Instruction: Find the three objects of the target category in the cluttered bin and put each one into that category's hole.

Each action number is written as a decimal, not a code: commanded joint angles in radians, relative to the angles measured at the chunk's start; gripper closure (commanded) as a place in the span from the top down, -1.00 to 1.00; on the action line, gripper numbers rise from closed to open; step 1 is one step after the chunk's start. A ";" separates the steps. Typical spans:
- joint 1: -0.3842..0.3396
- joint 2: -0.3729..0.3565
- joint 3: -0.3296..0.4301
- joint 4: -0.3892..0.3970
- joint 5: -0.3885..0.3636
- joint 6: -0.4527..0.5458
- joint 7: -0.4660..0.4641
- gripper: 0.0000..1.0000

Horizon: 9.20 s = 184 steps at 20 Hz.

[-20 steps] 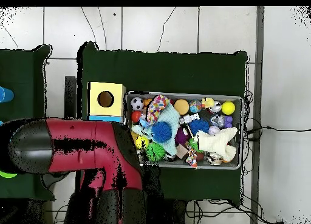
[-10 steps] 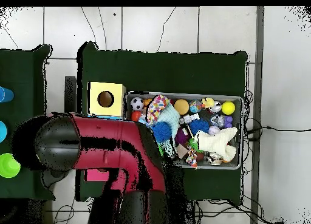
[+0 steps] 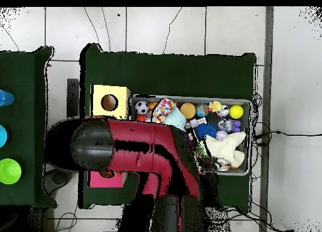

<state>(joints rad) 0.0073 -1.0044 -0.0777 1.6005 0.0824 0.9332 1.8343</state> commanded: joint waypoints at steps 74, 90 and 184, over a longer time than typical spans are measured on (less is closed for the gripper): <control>-0.235 0.465 0.351 -0.084 -0.229 -0.054 -0.065 1.00; -0.243 0.548 0.390 -0.217 -0.265 0.020 -0.122 1.00; 0.099 0.046 0.157 0.479 -0.002 -0.320 0.301 1.00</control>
<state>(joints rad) 0.1461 -1.0020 0.1023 2.0764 0.0646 0.6137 1.9768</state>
